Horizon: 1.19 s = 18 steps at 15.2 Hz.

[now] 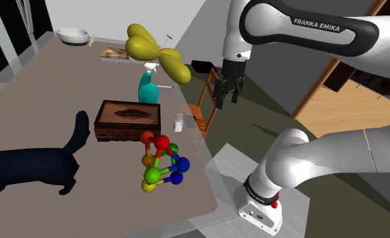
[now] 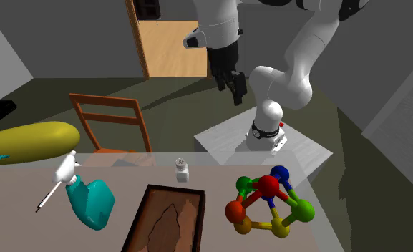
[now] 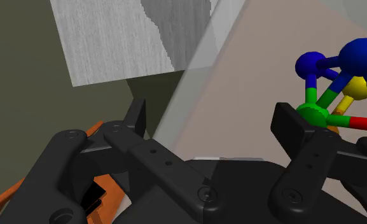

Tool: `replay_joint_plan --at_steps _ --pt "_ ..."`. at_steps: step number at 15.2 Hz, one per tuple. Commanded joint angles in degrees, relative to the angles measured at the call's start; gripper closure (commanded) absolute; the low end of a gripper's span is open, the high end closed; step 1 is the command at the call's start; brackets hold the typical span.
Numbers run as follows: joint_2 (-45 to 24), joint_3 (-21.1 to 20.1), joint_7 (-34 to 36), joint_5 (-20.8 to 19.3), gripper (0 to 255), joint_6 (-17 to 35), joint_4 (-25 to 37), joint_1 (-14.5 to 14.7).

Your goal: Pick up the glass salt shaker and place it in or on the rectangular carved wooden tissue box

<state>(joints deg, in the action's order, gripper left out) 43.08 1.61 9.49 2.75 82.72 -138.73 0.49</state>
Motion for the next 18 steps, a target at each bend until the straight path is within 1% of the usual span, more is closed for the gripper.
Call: replay_joint_plan --at_steps 1,5,9,14,18 --pt "0.0 0.0 0.0 0.0 0 0.0 0.0 0.0" --pt "-7.74 0.28 1.59 1.56 0 7.21 0.32 -0.54" --pt "-16.09 0.71 2.83 3.21 0 13.78 1.89 -0.92" --pt "-27.04 1.45 3.89 5.57 0 20.79 5.55 -1.22" --pt "-35.98 2.09 4.35 7.8 0 25.24 9.76 -1.46"
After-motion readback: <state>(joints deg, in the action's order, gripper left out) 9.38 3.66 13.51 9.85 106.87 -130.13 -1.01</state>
